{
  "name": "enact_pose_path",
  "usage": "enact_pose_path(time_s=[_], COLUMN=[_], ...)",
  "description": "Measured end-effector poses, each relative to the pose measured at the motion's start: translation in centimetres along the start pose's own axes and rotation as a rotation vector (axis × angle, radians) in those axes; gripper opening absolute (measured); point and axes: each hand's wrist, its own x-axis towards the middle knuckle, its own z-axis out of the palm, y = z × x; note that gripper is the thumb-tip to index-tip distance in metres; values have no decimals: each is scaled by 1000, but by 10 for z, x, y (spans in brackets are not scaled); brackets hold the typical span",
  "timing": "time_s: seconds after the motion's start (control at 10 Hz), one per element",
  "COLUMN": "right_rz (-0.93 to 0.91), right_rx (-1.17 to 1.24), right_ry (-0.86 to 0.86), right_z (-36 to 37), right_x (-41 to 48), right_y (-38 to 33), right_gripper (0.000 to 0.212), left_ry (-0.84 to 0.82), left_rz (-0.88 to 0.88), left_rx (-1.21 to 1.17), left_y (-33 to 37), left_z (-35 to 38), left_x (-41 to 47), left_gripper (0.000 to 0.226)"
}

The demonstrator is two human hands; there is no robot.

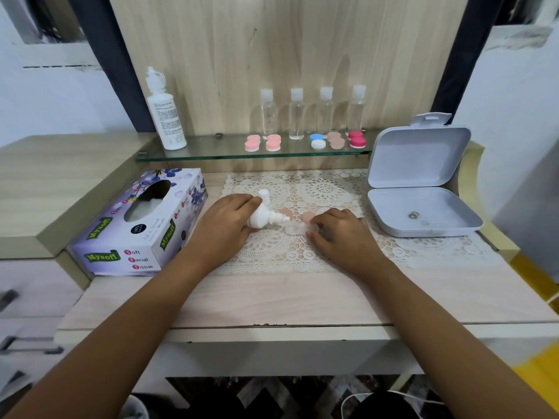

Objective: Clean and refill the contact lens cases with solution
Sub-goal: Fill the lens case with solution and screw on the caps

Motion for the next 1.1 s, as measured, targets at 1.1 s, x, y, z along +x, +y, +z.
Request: enact_pose_path(time_s=[1.1], right_rz=[-13], right_rx=[-33], right_ry=[-6], right_z=[-1], right_x=[0], right_y=[-1], right_gripper=[28], left_ry=[81], left_rz=[159], left_rx=[161], left_y=[0], left_z=[2], left_x=[13], left_gripper=[45])
